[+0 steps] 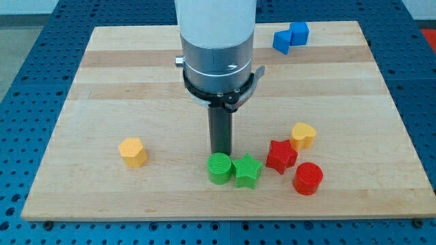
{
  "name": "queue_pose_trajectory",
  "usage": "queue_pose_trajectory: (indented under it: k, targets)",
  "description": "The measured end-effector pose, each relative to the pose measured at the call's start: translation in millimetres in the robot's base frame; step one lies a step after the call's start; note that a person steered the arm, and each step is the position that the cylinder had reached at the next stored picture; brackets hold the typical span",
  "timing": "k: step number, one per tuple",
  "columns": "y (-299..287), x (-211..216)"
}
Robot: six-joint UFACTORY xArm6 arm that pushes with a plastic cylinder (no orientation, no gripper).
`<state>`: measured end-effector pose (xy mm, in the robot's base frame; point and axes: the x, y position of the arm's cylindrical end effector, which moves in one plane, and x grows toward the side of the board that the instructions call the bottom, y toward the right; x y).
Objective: Move the hexagon to the center left
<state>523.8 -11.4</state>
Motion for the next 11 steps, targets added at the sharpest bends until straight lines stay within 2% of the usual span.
queue_pose_trajectory:
  k: [1,3,4,6,9,11]
  targets:
    - [-4.2,-0.1]
    - [-71.9,-0.8]
    - [-71.9,1.1]
    - [-71.9,37.3]
    - [-100.6,37.1]
    - [-144.0,-3.0]
